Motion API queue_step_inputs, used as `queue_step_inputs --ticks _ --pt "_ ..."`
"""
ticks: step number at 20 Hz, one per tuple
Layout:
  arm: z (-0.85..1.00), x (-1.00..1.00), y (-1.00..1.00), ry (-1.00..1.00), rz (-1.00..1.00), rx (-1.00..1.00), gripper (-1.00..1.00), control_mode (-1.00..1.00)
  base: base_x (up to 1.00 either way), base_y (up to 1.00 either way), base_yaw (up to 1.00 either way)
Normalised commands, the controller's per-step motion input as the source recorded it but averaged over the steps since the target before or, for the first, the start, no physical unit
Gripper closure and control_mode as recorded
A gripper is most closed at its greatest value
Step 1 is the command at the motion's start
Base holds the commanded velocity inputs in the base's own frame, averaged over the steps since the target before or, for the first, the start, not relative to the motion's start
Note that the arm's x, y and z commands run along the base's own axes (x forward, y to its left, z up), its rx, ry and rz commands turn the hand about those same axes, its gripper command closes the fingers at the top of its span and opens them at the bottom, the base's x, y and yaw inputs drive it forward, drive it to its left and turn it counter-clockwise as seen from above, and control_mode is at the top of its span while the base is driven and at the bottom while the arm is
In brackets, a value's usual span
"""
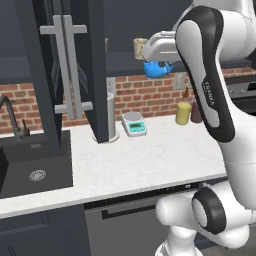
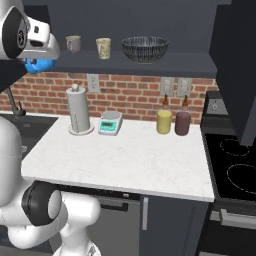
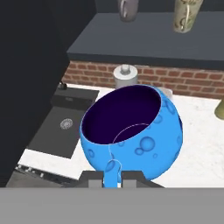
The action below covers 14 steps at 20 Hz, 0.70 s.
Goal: Gather all objects into one cabinet and sort the glasses and bowls to opposite sides.
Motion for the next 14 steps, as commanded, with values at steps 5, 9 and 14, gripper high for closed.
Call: queue_step_inputs --ticks 5,9,14 --pt "0.00 0.43 0.16 -0.02 0.00 0.09 1.00 -1.00 0.00 0.00 0.00" --pt "-0.05 0.33 0.26 0.00 0.02 0.03 1.00 -1.00 0.00 0.00 0.00" --pt "-0.12 0.37 0.06 0.00 0.05 0.00 1.00 -1.00 0.00 0.00 0.00"
